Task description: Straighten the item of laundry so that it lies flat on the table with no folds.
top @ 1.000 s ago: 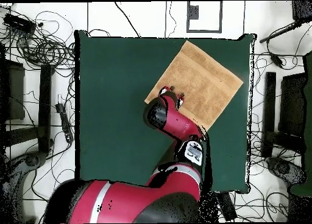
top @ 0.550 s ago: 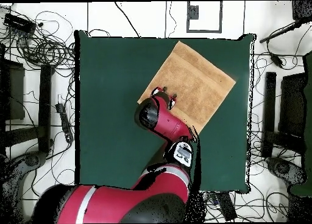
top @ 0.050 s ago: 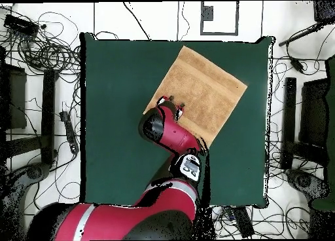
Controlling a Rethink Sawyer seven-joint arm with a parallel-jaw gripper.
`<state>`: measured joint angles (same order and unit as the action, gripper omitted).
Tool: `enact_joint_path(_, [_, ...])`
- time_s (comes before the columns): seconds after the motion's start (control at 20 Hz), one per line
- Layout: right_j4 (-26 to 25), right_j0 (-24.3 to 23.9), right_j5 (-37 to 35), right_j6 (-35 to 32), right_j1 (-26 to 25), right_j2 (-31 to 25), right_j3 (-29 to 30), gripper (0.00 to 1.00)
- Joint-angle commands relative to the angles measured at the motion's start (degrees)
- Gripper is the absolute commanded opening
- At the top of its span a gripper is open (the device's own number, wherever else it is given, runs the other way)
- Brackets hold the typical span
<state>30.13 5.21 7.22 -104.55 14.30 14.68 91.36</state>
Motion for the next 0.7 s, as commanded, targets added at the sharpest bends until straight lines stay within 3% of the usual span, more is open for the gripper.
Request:
enact_joint_path(0.05, [1.28, 3.92, -7.75, -14.17, -4.11, -12.07, 8.39, 1.0])
enact_joint_path(0.45, [1.67, 4.43, -9.46, -14.2, -1.78, -11.34, 10.27, 1.0])
enact_joint_path(0.7, [-2.56, 2.23, -8.38, -11.15, 0.34, -13.34, 12.32, 1.0])
